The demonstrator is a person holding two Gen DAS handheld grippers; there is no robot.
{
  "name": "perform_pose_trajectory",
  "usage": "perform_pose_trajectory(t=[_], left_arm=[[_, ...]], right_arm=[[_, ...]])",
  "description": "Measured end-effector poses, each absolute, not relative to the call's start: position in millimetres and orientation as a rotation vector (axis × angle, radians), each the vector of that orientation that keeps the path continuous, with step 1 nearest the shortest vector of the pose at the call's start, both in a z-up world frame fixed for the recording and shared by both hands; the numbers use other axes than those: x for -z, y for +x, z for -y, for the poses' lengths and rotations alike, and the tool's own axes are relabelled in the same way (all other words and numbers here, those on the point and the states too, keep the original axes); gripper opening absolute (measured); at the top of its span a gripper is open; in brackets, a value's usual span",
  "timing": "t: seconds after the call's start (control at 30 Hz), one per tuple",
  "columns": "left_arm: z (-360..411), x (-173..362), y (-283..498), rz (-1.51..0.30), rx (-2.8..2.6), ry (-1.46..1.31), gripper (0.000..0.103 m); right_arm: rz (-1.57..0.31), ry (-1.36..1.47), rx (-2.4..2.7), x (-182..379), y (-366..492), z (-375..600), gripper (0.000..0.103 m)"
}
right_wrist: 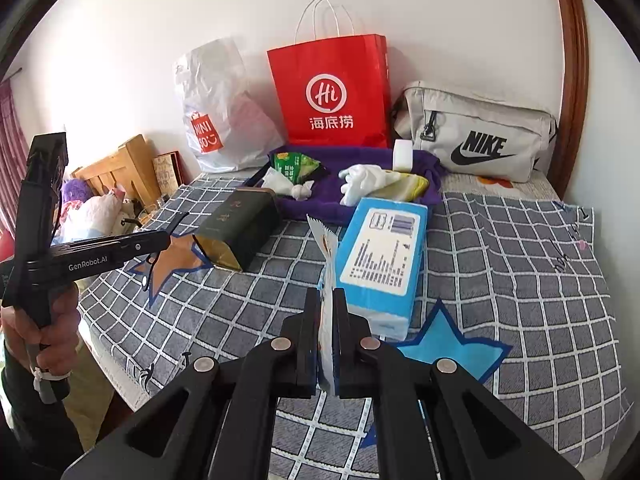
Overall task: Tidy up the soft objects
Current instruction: 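Carry the packet and black strap with both tools toward the purple towel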
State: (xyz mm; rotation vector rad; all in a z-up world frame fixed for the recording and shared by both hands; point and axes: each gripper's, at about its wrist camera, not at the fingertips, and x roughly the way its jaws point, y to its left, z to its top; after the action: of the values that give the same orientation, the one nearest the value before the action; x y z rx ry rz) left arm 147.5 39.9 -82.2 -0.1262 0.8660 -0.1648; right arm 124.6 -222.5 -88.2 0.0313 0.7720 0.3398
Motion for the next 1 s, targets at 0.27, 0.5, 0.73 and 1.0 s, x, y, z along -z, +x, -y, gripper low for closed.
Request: perform_pose_trajectory(t=[0.27,0.5,0.73,1.0], left_arm=[[-46.3,74.5,166.0,-0.859,0.149,-0.142,0.02],[-47.9,64.8,186.9,-0.84,0.145,-0.135,0.02],[-49.3,59.4,202.9,-0.827,0.143,-0.133,0.02],[-49.9,61.2,218.0,-0.833,0.133,-0.132,0.02]], right_arm=[[-0.759,0.016,-0.348,79.7,145.4,216.2,0.005],[-0.756,0.025,-0.336,75.6,165.0,216.7,0.005],[-0.754,0.019,-0.323,73.9,181.8,216.5,0.005],[-0.75,0.004,-0.314,71.5,200.7,216.0,0.005]])
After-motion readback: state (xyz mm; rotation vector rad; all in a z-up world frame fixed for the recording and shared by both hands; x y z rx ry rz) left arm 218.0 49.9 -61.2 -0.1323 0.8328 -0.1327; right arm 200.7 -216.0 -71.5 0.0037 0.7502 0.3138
